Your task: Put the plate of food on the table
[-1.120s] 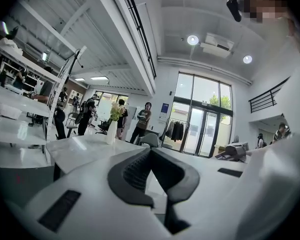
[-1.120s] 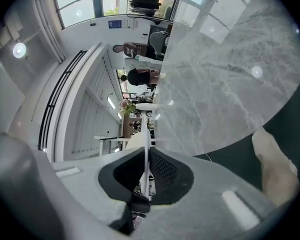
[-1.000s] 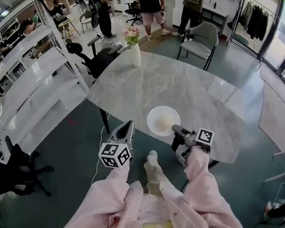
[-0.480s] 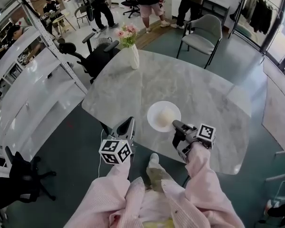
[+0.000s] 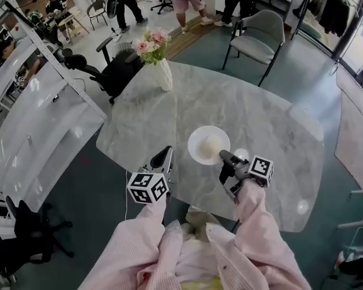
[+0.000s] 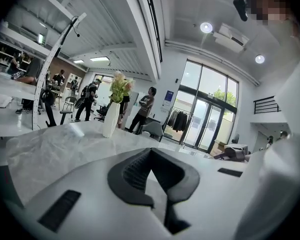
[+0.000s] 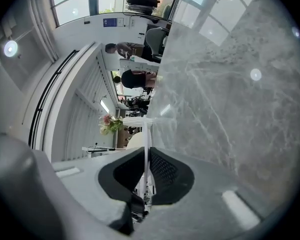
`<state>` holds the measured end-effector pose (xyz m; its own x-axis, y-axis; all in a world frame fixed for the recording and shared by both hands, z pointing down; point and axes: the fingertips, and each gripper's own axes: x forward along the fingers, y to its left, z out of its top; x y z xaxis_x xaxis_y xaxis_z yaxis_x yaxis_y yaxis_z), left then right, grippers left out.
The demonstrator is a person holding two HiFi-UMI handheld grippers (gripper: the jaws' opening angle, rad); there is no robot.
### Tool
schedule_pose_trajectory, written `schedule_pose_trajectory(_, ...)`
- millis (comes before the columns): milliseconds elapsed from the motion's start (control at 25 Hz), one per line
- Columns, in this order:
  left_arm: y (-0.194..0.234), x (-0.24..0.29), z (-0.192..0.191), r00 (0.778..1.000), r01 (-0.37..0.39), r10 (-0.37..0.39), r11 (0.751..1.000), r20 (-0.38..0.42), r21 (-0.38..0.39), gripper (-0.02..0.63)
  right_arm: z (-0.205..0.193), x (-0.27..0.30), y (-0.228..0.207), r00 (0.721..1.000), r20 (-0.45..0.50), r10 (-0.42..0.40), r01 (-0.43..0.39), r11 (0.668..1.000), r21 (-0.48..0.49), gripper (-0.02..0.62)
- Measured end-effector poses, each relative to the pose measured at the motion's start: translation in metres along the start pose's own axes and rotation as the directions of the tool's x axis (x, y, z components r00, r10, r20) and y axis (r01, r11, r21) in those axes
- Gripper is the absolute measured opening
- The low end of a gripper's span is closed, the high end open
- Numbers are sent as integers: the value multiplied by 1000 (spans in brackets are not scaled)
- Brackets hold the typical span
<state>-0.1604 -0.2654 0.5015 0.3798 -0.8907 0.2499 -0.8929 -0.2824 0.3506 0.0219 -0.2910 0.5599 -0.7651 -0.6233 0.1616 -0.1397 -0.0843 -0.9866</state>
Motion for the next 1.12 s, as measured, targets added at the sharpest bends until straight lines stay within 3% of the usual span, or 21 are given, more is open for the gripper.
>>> schedule_pose_trajectory(480,27,53,-39,991,-5,-2,998,-135,-56,-3,29,41,-33,997,41,-61,59,998,29,20)
schedule_pose_trajectory(680,31,69,-60,980,6,-21,997,-197,-79,-3,36,52,-51,996,45,-76,76,997,-3,20)
schedule_pose_trajectory(1120,35,82,-86,964,18,-49,993,-261,-118,-3,36,55,-74,987,49,-152,152,988,9,20)
